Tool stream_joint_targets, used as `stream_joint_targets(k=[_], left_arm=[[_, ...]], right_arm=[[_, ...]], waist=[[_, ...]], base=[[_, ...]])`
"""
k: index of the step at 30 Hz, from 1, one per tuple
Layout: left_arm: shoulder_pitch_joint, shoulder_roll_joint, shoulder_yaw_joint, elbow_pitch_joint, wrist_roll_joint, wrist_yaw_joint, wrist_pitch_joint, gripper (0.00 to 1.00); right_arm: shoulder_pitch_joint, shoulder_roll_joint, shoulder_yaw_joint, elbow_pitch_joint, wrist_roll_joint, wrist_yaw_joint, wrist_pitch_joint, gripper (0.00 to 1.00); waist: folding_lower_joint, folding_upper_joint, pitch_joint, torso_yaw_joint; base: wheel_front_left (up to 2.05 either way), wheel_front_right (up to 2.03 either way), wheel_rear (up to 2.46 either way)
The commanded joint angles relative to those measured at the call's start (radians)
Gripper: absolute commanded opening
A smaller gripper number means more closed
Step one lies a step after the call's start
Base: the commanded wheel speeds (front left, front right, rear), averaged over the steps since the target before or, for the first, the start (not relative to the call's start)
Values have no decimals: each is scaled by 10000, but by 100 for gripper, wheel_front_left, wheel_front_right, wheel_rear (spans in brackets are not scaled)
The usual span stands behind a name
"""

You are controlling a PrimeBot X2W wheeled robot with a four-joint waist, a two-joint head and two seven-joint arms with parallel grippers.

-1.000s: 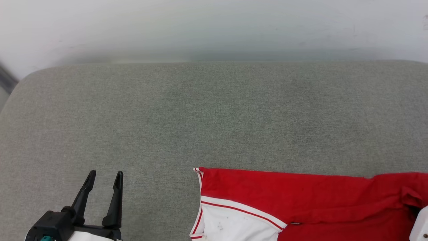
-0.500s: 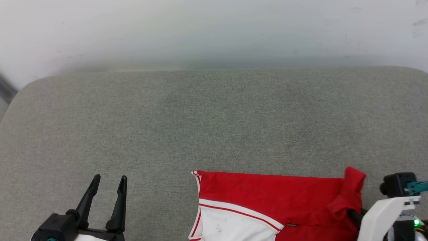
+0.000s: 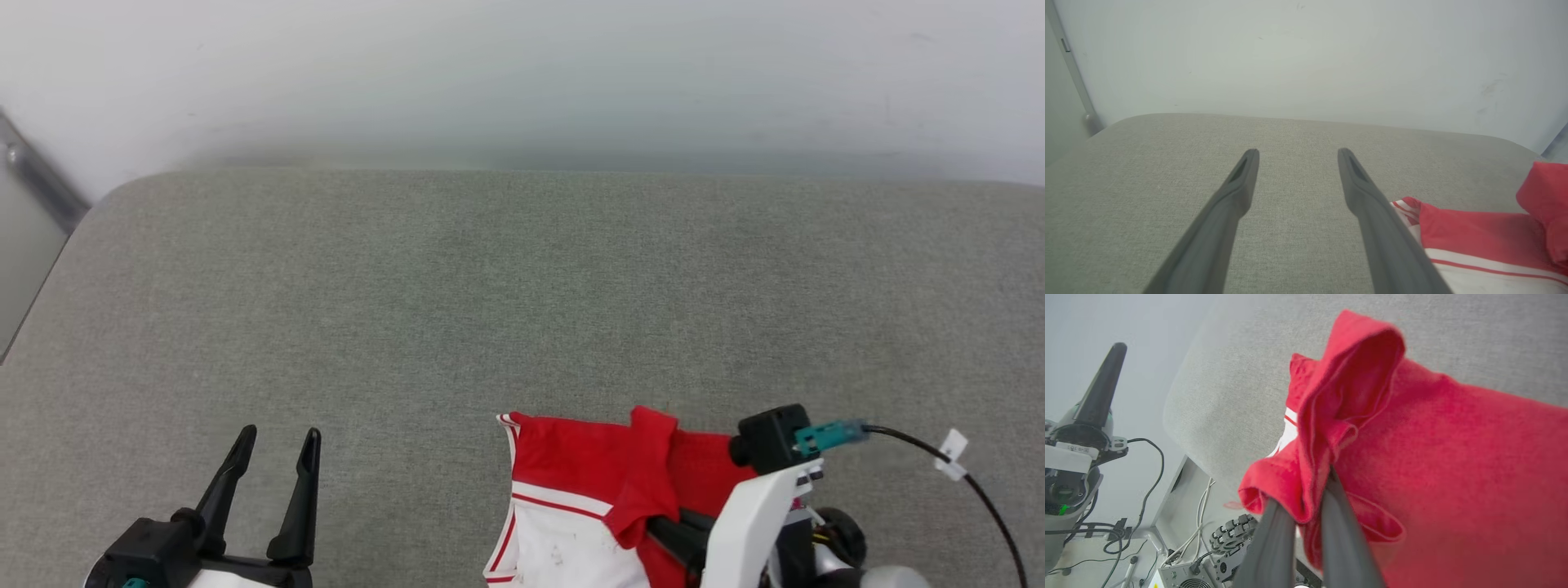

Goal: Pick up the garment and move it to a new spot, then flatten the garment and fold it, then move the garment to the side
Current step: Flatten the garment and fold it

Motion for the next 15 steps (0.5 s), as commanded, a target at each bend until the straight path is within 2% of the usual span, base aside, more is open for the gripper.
stream_joint_targets(k=[1, 6, 12, 13, 14, 15], left_arm=[[-117, -1, 28, 10, -42, -13, -46, 100], [-92, 14, -7, 30, -61, -13, -46, 100], [-150, 37, -100, 83, -93, -13, -46, 100], [-147, 50, -96, 94, -99, -13, -46, 100], [-138, 61, -92, 108, -112, -13, -46, 100], [-136, 61, -101, 110, -125, -13, -45, 100]], right_arm=[[-156, 53, 117, 98, 68, -4, -62, 0], [-579, 48, 1050, 1055, 392, -4, -646, 0], [-1050, 47, 1604, 2399, 283, -4, -1318, 0], [-1141, 49, 1640, 2592, 173, -4, -1425, 12], [-1225, 46, 1653, 2771, 101, -4, -1552, 100], [-1277, 48, 1710, 2903, 75, -4, -1663, 100]], waist=[[0, -1, 3, 57], [0, -1, 26, 241], [0, -1, 58, 468], [0, -1, 64, 494], [0, -1, 72, 515], [0, -1, 78, 535]], base=[[0, 0, 0], [0, 0, 0], [0, 0, 0], [0, 0, 0], [0, 0, 0], [0, 0, 0]])
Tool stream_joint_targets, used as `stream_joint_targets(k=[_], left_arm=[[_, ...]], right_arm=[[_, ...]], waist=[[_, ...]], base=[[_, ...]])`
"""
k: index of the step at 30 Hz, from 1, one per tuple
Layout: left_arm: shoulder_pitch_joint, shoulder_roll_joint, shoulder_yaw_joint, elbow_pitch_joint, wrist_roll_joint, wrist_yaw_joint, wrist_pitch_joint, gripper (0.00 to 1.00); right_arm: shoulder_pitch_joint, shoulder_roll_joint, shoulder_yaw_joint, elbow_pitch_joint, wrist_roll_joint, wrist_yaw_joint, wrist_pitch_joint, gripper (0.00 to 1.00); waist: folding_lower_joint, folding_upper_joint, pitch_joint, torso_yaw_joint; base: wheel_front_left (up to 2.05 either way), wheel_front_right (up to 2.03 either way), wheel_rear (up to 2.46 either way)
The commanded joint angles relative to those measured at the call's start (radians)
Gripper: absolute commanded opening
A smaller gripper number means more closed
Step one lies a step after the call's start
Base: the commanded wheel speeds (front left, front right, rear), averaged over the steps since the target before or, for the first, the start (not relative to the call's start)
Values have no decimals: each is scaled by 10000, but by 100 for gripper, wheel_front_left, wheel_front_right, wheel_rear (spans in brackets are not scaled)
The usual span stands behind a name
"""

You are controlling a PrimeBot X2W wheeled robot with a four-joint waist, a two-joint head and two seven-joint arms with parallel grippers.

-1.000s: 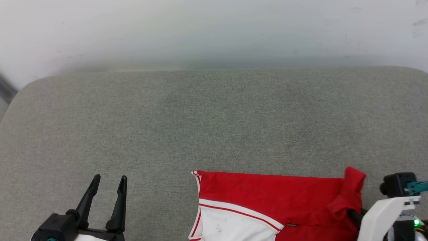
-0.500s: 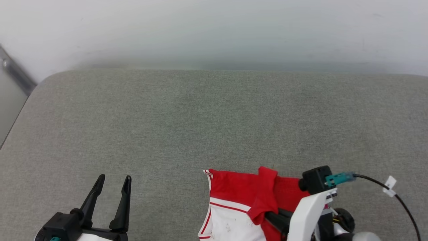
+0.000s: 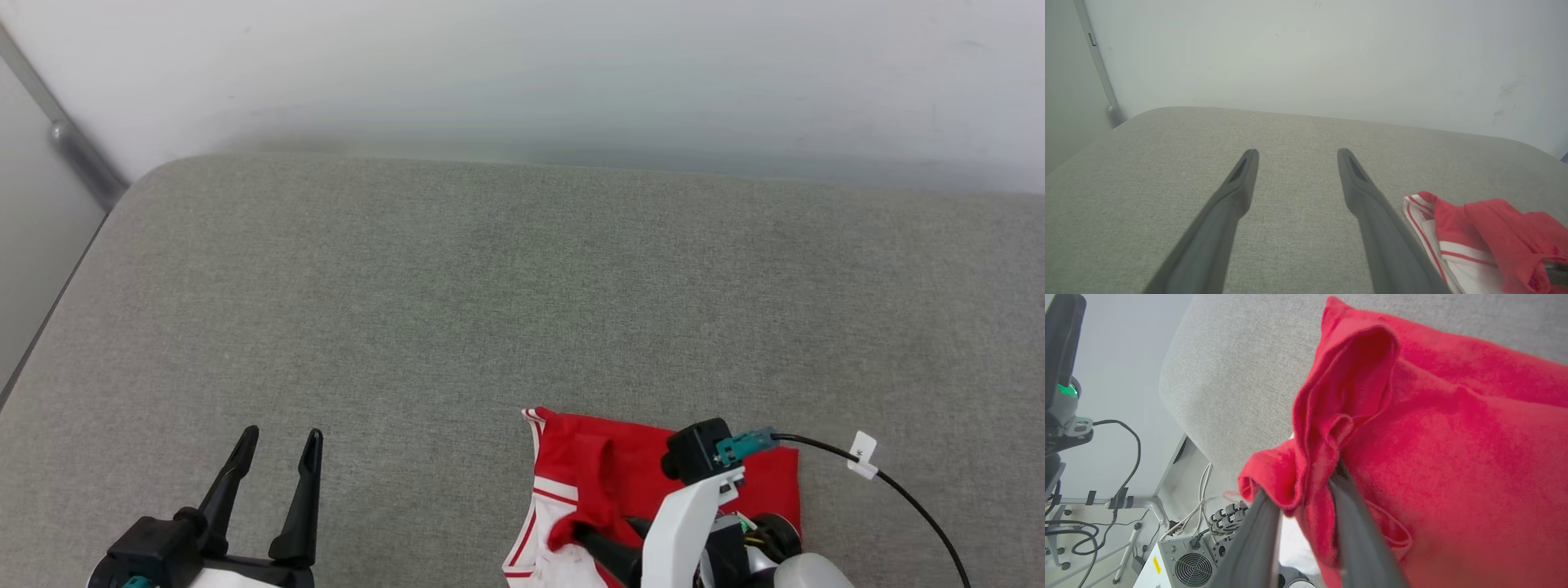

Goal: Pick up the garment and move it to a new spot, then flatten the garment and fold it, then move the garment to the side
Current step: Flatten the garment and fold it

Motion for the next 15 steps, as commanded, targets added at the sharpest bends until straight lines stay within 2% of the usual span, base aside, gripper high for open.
stream_joint_targets(k=[1, 8, 12, 15], left_arm=[[-74, 31, -19, 24, -58, -13, -45, 100], [-14, 64, 23, 77, -57, -14, -45, 100], [-31, 98, 7, 72, -48, -14, -46, 100], [-21, 87, -14, 16, -12, -14, -46, 100]], right_arm=[[-248, 32, 174, 162, -15, -4, -184, 100], [-651, 23, 1185, -78, 779, -4, -442, 100], [-948, 25, 1014, -165, 553, -4, -591, 100], [-1330, 25, 539, -301, -244, -4, -923, 100]], waist=[[0, 0, 12, 39], [0, 0, -35, -26], [0, 0, -117, -172], [0, 0, -168, -332]], base=[[0, 0, 0], [0, 0, 0], [0, 0, 0], [0, 0, 0]])
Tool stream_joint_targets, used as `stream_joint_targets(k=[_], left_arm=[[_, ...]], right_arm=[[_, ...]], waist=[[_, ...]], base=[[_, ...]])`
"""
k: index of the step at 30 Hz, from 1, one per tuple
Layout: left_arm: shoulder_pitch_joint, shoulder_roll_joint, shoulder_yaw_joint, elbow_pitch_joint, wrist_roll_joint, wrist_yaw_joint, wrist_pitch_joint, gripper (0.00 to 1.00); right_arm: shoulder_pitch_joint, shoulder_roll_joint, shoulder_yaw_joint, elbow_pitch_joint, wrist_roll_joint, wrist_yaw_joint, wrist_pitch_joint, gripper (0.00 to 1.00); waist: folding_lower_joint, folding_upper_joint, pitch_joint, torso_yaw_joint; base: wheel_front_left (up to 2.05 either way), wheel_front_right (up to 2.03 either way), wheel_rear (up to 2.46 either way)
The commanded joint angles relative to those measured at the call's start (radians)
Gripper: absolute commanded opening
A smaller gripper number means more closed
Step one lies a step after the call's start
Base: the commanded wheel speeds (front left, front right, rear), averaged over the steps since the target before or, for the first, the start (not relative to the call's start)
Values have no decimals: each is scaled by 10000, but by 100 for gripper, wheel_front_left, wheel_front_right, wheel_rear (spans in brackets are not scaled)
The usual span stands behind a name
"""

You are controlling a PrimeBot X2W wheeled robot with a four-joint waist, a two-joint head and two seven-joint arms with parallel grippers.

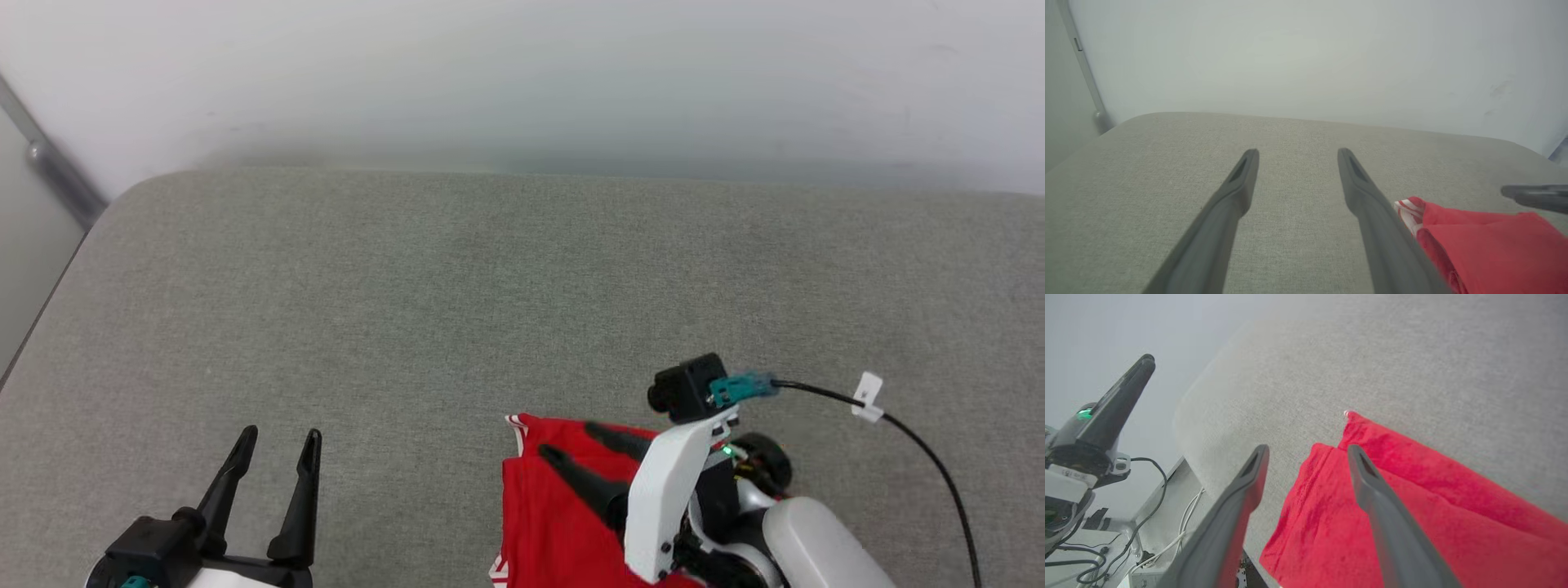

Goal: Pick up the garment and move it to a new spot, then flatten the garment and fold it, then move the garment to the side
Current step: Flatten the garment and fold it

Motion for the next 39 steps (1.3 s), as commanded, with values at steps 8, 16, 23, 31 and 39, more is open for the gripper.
stream_joint_targets(k=[8, 16, 23, 31, 39], left_arm=[[6, -85, -23, -203, 99, -14, -43, 100], [-1, -216, 107, -482, 52, -14, -34, 100], [21, -308, 192, -685, 27, -14, -34, 100], [56, -368, 260, -992, 93, -14, -34, 100], [93, -435, 81, -1127, 318, -14, -34, 100]], right_arm=[[-915, -1272, -1152, -332, -2963, -4, -2063, 100], [-358, -2335, -2923, -634, -4575, -4, -4389, 100], [784, -1809, -4311, -1388, -5004, -4, -5749, 100], [1966, -1015, -4782, -2236, -5217, -4, -6454, 100], [2685, -455, -4917, -2581, -5099, -4, -6808, 100]], waist=[[-1, 0, -62, -429], [-1, 0, -117, -854], [-1, 0, -151, -957], [-1, 0, -152, -1004], [-1, 0, -74, -950]], base=[[0, 0, 0], [0, 0, 0], [0, 0, 0], [0, 0, 0], [0, 0, 0]])
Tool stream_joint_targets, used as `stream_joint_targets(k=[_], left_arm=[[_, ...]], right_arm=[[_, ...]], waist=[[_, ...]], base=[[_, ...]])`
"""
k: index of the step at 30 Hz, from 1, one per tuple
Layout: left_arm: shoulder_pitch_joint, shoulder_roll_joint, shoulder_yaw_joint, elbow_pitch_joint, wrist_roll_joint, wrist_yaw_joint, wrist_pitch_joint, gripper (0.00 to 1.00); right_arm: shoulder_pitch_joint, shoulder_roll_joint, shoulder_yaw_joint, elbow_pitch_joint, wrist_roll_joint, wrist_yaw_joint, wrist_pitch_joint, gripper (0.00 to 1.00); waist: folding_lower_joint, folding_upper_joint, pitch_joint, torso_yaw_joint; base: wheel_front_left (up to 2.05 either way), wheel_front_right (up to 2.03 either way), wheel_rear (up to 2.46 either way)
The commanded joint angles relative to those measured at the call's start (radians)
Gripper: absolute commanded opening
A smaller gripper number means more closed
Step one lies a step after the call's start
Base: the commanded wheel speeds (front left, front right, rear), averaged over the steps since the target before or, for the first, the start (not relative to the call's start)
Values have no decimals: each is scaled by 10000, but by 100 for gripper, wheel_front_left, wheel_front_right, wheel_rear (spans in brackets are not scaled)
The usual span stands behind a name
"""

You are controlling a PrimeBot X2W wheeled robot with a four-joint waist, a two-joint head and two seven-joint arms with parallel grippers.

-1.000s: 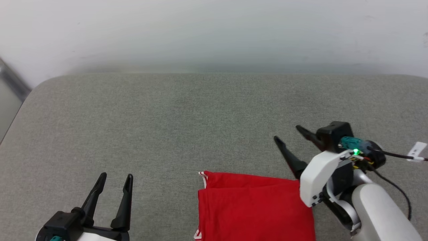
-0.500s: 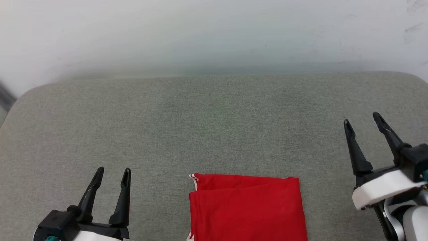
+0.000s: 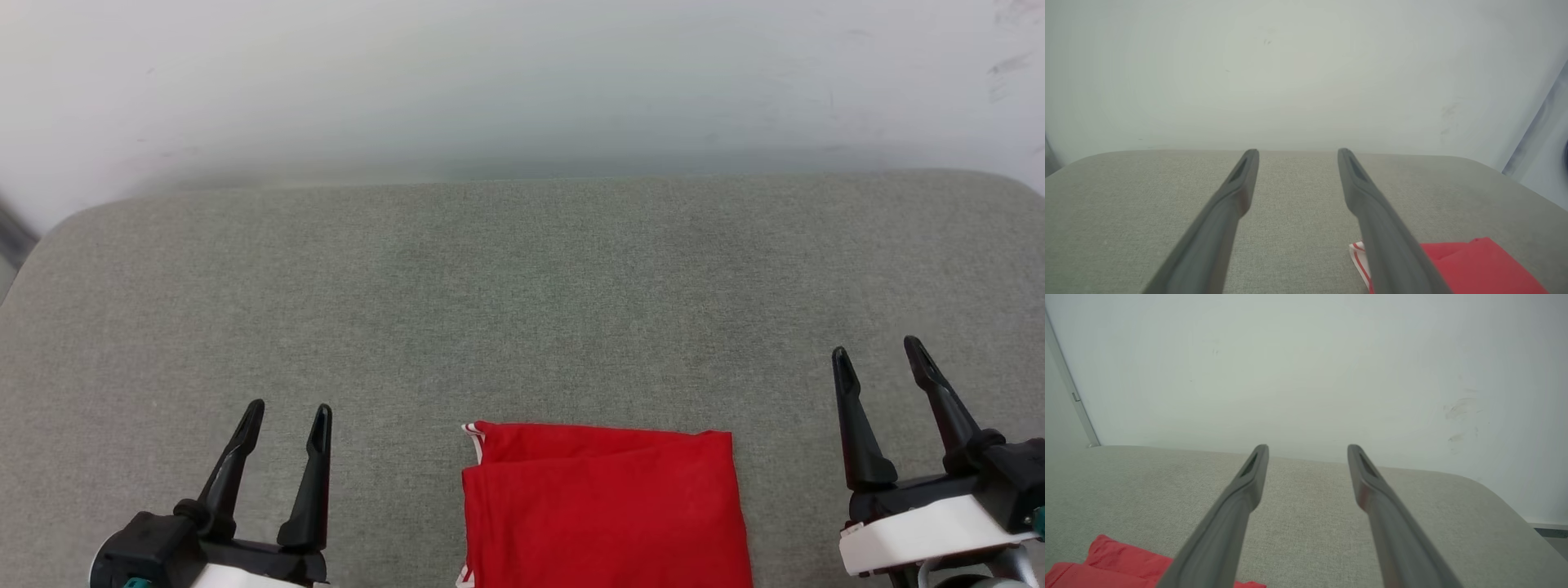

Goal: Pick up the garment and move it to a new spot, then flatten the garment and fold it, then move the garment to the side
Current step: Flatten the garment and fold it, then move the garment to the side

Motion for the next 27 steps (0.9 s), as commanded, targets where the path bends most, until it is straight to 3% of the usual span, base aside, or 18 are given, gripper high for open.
stream_joint_targets(k=[1, 11, 15, 21, 27], left_arm=[[74, -64, -31, 37, 90, -14, -22, 100], [31, -87, -92, 93, 231, -14, -22, 100], [74, -89, -102, 84, 235, -14, -22, 100], [2, -77, -167, 132, 231, -14, -22, 100], [-133, -118, -231, 135, 199, -14, -22, 100]], right_arm=[[159, 74, -13, 11, 35, -4, -78, 100], [288, 32, 96, 125, 204, -4, 195, 100], [306, -283, 373, -3, 564, -4, 953, 100], [349, -1158, 1141, -384, 1612, -4, 4392, 100], [584, -1000, 1007, -895, 2544, -2, 8343, 100]], waist=[[0, 0, 1, 18], [0, 0, 2, 109], [0, 0, 61, 158], [0, 0, 217, 240], [0, 0, 448, 437]], base=[[0, 0, 0], [0, 0, 0], [0, 0, 0], [0, 0, 0], [0, 0, 0]])
